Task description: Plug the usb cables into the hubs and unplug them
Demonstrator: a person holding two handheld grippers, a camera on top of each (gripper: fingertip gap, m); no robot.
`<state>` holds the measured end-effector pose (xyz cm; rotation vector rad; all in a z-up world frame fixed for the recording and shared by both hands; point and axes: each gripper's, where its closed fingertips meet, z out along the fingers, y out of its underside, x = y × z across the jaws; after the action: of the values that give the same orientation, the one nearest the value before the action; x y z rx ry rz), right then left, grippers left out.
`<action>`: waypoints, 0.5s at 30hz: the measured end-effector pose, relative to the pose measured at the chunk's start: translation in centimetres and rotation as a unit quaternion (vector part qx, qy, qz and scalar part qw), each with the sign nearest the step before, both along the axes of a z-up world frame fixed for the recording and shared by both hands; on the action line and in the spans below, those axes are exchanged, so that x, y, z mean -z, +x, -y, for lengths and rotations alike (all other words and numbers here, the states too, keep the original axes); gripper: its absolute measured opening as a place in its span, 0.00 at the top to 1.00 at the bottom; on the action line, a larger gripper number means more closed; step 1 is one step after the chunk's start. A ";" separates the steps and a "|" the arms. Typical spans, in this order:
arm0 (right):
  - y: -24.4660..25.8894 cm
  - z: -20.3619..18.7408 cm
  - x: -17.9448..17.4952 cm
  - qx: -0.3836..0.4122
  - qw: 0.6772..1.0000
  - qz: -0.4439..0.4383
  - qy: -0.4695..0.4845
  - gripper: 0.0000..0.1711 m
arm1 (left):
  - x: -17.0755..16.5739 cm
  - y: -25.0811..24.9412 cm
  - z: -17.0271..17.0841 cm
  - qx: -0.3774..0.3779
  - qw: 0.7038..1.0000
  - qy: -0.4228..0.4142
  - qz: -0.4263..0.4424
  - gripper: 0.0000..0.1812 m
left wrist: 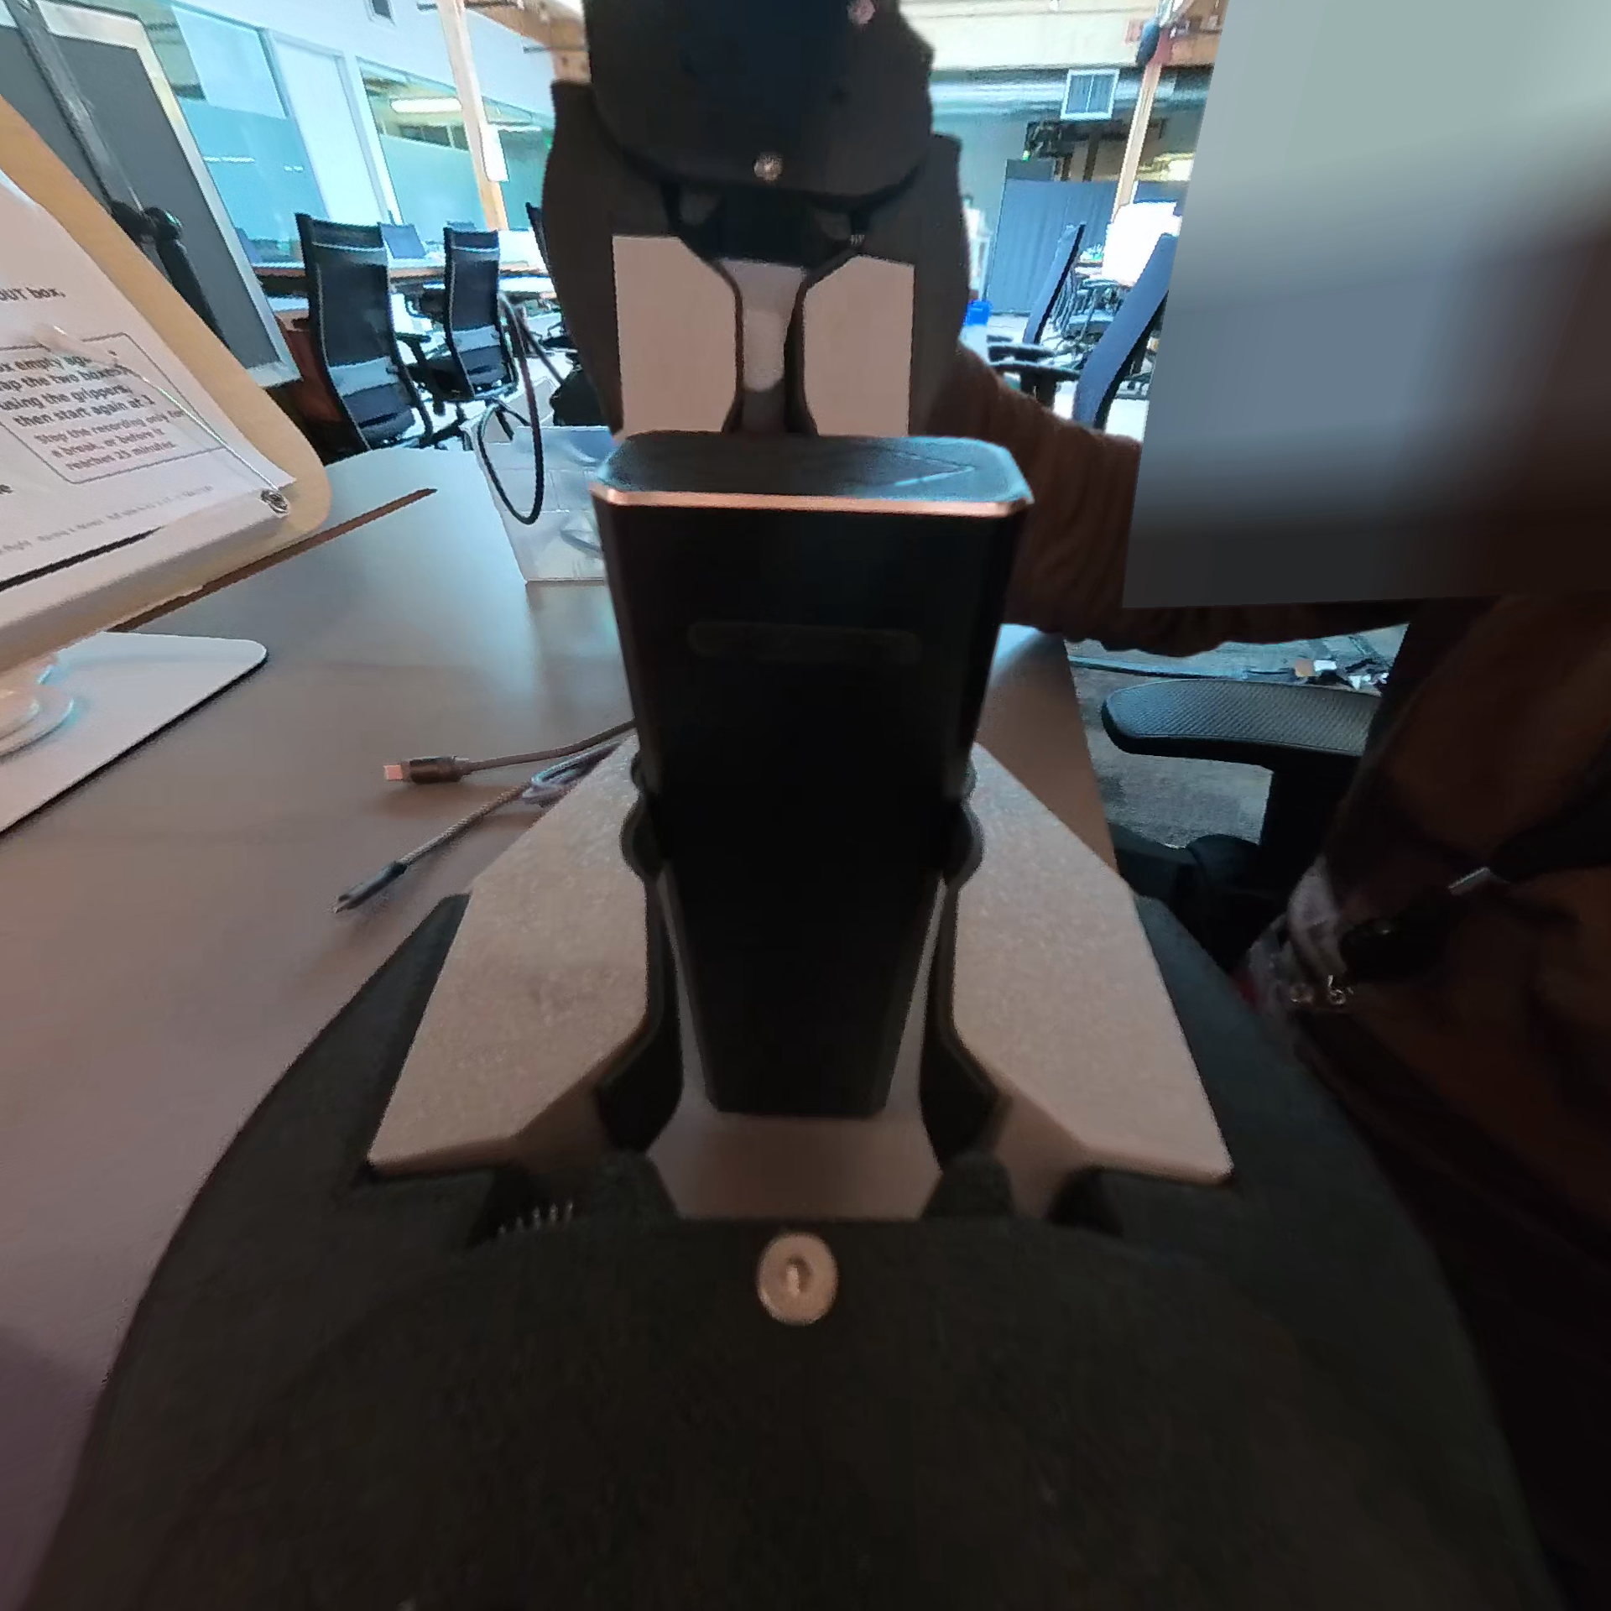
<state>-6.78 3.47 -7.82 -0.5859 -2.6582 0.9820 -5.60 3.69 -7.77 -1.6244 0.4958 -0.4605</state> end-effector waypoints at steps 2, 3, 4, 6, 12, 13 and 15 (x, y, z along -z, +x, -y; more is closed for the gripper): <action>0.2 -0.1 0.7 -0.002 1.000 0.004 0.000 0.95 | 0.3 0.3 -0.2 0.001 1.000 -0.006 -0.007 0.64; 0.2 -0.2 1.0 0.001 1.000 0.001 0.010 0.95 | 0.4 0.3 -0.3 -0.005 1.000 -0.008 -0.007 0.64; 0.1 -0.2 1.1 0.007 1.000 -0.003 0.017 0.95 | 0.5 0.2 -0.4 -0.005 1.000 -0.009 -0.004 0.64; -0.2 -0.2 0.7 0.015 1.000 -0.010 0.010 0.95 | 0.5 -0.1 -0.3 -0.007 1.000 -0.011 -0.001 0.64; -0.3 -0.2 -0.5 0.017 1.000 -0.009 -0.018 0.96 | 0.5 -0.2 -0.5 -0.012 1.000 -0.017 0.005 0.64; -0.4 -0.2 -0.5 0.020 1.000 -0.012 -0.018 0.97 | 0.5 -0.4 -0.6 -0.015 1.000 -0.017 0.006 0.64; -0.6 -0.2 -0.5 0.023 0.999 -0.015 -0.025 0.97 | 0.5 -0.5 -0.6 -0.018 1.000 -0.016 0.008 0.65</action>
<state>-7.37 3.68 -7.34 -0.6358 -2.5886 1.0389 -6.08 4.28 -8.25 -1.6575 0.4482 -0.4552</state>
